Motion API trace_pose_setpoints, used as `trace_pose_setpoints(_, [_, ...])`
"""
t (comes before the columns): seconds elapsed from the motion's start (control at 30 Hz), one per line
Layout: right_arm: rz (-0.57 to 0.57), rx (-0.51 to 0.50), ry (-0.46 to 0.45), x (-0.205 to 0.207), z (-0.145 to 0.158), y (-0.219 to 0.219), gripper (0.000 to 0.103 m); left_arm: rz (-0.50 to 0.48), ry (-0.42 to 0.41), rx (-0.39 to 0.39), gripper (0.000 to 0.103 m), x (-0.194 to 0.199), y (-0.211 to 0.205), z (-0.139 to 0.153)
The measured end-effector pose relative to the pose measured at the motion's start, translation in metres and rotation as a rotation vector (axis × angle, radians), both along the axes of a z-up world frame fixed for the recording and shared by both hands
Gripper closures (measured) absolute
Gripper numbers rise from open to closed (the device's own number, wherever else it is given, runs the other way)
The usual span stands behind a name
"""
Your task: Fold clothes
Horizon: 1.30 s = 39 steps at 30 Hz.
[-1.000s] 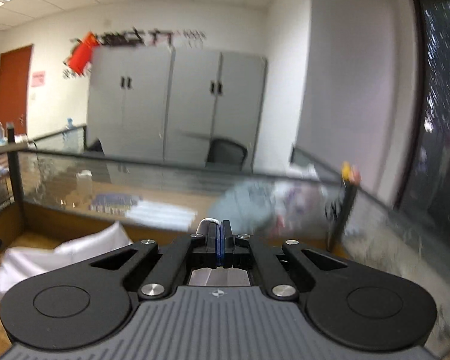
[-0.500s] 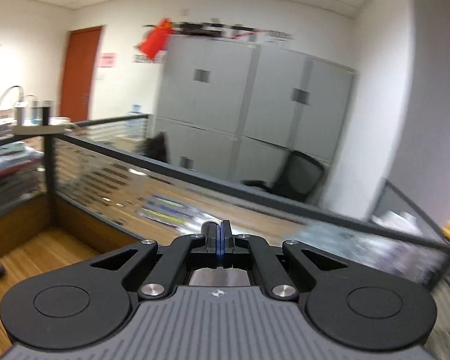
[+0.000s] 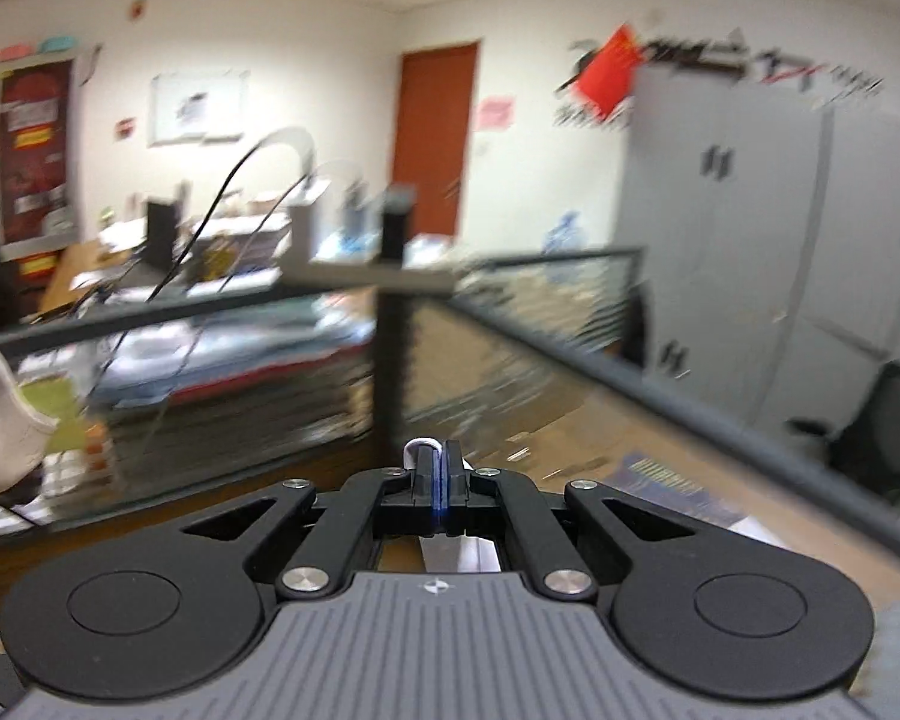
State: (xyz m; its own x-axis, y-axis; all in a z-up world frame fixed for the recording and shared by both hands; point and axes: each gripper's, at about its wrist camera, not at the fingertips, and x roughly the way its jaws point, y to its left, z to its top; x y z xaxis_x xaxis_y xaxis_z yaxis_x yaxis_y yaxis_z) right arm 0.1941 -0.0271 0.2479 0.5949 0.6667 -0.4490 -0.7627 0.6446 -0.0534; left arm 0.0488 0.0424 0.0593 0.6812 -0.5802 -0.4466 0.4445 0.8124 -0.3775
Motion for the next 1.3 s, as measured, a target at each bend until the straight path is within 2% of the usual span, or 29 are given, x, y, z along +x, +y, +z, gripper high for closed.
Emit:
trace_pose_setpoints(0.13, [0.051,-0.053,0.115,0.001,-0.053,0.036,0.103,0.032,0.031,0.010,0.058,0.002,0.008,-0.012])
trace_pose_setpoints(0.33, [0.067,-0.135,0.278,-0.005,-0.126,0.058,0.102,0.053,0.061,0.031,0.057,-0.002,0.019,-0.026])
trace_pose_setpoints(0.53, [0.049,-0.194,0.379,-0.014,-0.173,0.063,0.102,0.074,0.076,0.058,0.056,-0.010,0.030,-0.035])
trace_pose_setpoints(0.6, [0.041,-0.205,0.402,-0.017,-0.183,0.059,0.102,0.084,0.079,0.074,0.050,-0.011,0.034,-0.037])
trace_pose_setpoints(0.7, [0.018,-0.195,0.433,-0.024,-0.188,0.048,0.099,0.095,0.080,0.092,0.044,-0.013,0.038,-0.036])
trace_pose_setpoints(0.77, [0.000,-0.183,0.454,-0.029,-0.183,0.036,0.092,0.091,0.085,0.097,0.039,-0.012,0.040,-0.037])
trace_pose_setpoints(0.8, [-0.010,-0.176,0.456,-0.032,-0.179,0.029,0.075,0.086,0.087,0.098,0.036,-0.013,0.039,-0.034])
trace_pose_setpoints(0.83, [-0.020,-0.164,0.453,-0.035,-0.172,0.019,0.050,0.078,0.089,0.097,0.034,-0.010,0.038,-0.033])
trace_pose_setpoints(0.9, [-0.045,-0.135,0.437,-0.045,-0.157,-0.004,0.034,0.059,0.095,0.096,0.030,-0.006,0.035,-0.030])
trace_pose_setpoints(0.93, [-0.057,-0.126,0.433,-0.050,-0.150,-0.016,0.034,0.047,0.096,0.094,0.026,-0.004,0.032,-0.030])
trace_pose_setpoints(1.1, [-0.169,-0.084,0.428,-0.075,-0.126,-0.080,0.029,-0.034,0.102,0.093,0.021,0.004,0.011,-0.028])
trace_pose_setpoints(1.3, [-0.397,-0.061,0.438,-0.110,-0.127,-0.163,0.026,-0.148,0.116,0.081,0.016,0.008,-0.025,-0.027])
